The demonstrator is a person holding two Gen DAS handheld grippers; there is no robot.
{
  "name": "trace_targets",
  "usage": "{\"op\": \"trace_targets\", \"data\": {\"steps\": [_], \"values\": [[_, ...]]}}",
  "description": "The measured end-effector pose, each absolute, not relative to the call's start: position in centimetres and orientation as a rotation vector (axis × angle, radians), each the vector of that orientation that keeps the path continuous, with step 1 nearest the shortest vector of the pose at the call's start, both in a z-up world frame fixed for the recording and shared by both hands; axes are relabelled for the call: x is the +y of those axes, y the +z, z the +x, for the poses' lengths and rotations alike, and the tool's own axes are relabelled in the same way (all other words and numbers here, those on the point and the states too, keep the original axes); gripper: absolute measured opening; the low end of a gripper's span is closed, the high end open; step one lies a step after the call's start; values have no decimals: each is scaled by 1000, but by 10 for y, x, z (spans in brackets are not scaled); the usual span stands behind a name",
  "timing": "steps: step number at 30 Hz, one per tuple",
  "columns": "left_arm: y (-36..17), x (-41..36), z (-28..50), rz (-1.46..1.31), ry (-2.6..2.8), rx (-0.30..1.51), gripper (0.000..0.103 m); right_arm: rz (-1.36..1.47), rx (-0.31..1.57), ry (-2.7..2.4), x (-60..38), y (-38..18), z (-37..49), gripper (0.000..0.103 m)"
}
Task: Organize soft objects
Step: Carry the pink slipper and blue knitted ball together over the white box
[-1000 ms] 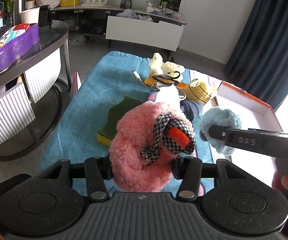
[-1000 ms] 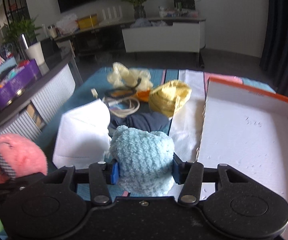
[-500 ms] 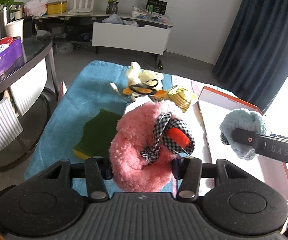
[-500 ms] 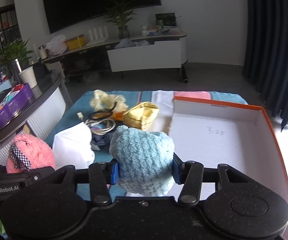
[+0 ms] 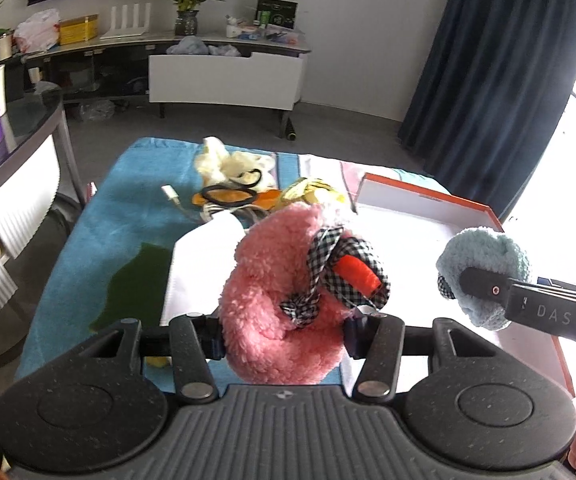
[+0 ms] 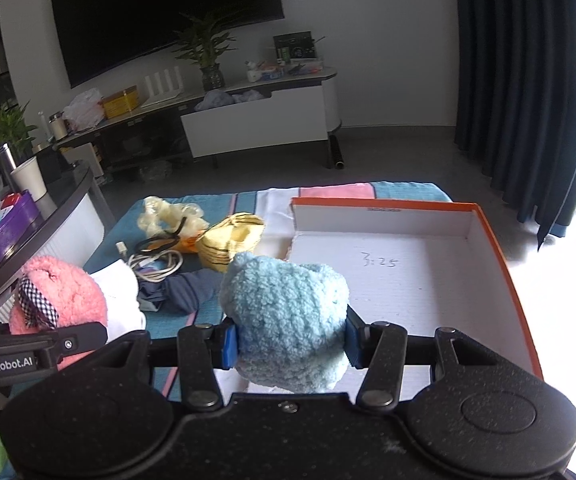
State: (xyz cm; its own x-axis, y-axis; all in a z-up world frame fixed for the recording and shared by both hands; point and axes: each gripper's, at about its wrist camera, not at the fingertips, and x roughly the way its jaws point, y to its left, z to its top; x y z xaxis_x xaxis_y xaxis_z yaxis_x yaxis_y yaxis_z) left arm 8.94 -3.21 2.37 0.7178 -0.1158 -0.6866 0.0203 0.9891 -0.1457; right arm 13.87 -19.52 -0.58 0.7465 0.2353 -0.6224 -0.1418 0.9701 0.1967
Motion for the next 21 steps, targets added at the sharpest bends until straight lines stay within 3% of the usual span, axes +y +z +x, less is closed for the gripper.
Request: {"op": "trace_targets", "data": {"steps": [21], "values": [[20, -74, 115, -85, -168, 777, 53, 185, 678, 118, -241, -7, 142, 60]]}}
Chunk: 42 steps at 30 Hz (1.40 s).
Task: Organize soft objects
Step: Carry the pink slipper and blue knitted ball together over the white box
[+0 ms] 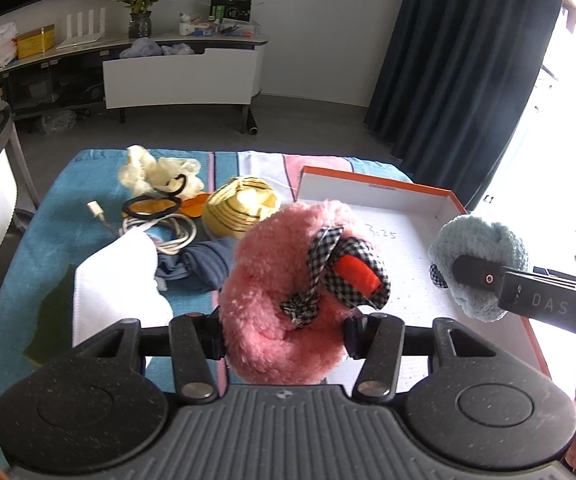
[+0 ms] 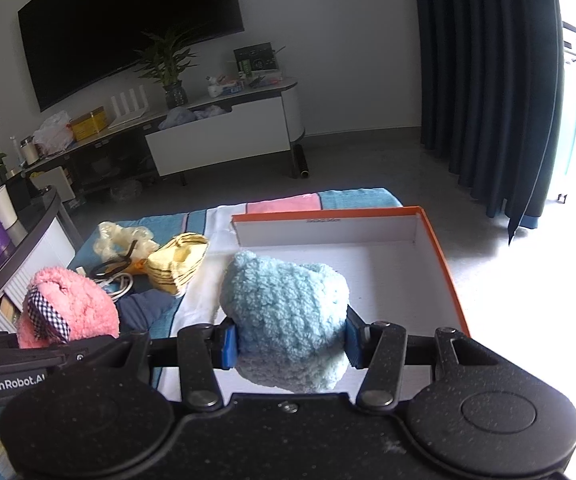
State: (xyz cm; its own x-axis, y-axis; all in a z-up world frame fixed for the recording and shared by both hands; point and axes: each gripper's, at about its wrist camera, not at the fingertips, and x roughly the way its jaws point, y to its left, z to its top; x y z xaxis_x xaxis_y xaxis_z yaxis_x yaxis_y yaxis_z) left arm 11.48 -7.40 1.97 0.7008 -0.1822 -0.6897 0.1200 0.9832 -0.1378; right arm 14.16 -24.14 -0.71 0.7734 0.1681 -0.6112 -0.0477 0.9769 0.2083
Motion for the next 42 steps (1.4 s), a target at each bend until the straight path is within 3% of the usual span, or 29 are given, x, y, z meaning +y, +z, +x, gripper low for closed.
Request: {"op": "trace_targets", "data": {"steps": [42], "values": [[-7, -158, 185, -26, -294, 829, 53, 206, 712, 29, -299, -26, 208, 61]]}}
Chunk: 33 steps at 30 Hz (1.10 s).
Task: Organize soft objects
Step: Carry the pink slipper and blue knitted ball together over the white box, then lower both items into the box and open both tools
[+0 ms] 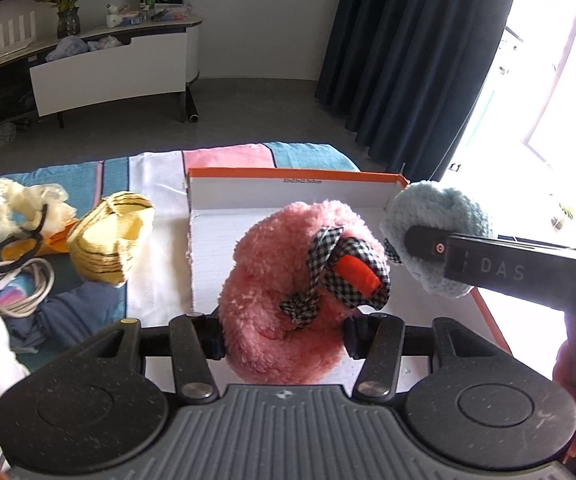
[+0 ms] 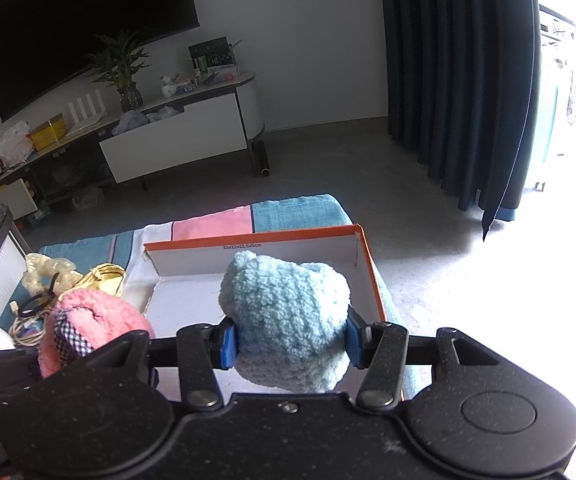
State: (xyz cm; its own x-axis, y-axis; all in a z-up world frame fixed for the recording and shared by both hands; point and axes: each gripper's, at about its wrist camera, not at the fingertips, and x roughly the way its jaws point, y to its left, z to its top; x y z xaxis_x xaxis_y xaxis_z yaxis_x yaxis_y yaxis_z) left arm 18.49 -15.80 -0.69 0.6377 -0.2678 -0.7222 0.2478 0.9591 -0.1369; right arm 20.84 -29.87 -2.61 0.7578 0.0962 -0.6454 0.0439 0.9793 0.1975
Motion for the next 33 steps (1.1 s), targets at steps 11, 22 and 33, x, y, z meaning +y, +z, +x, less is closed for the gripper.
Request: {"op": "trace_targets", "data": {"steps": [11, 22, 33], "values": [[-16, -169, 203, -20, -313, 845, 53, 194, 730, 21, -302, -35, 236, 63], [-22, -181, 213, -34, -359, 852, 55, 226, 674, 19, -312, -31, 248, 78], [-17, -182, 201, -37, -401, 849, 80, 249, 618, -8, -321, -14, 226, 79]]}}
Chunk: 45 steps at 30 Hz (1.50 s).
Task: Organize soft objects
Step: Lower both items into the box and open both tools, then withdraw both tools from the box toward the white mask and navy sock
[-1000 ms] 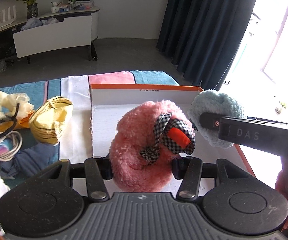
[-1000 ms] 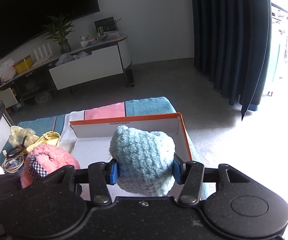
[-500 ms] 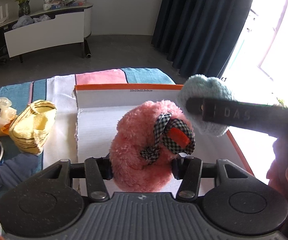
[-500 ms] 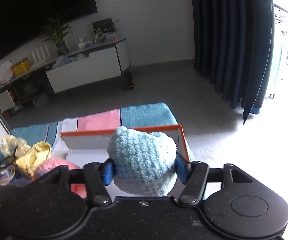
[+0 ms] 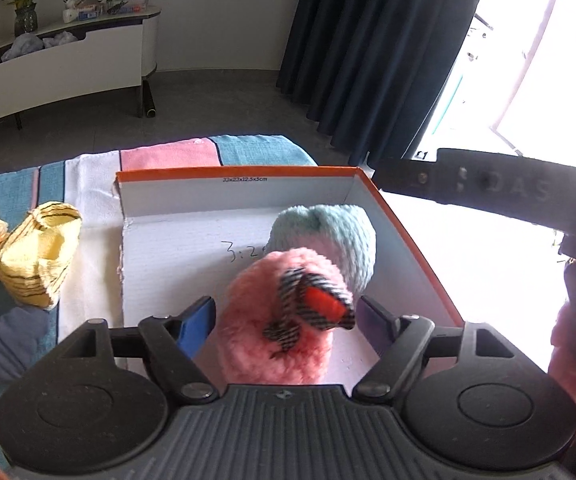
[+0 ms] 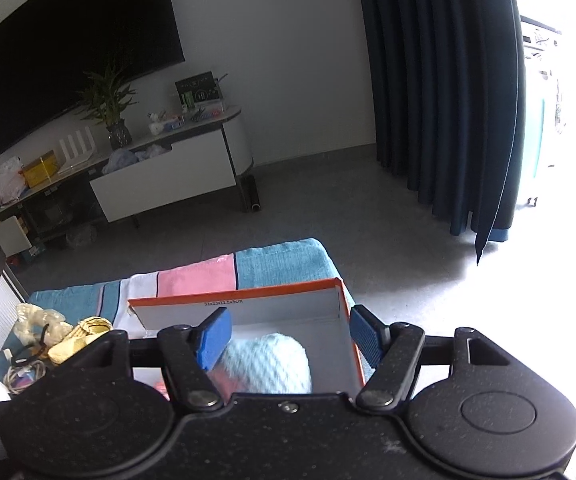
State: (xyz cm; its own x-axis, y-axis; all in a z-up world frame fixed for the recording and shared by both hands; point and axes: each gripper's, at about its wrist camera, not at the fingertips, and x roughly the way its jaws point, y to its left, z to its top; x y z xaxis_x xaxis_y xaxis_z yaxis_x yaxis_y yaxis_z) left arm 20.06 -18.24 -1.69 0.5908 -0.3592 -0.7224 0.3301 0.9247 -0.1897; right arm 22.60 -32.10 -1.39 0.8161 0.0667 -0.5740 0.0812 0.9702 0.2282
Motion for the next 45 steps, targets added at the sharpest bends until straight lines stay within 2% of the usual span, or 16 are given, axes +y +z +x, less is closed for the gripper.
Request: {"op": "trace_targets", "data": {"steps": [17, 45], "values": [[13, -146, 167, -26, -264, 831, 87, 230, 601, 6, -303, 3, 178, 79], [26, -64, 121, -58, -103, 806, 89, 160, 649, 163, -221, 8, 153, 79]]}}
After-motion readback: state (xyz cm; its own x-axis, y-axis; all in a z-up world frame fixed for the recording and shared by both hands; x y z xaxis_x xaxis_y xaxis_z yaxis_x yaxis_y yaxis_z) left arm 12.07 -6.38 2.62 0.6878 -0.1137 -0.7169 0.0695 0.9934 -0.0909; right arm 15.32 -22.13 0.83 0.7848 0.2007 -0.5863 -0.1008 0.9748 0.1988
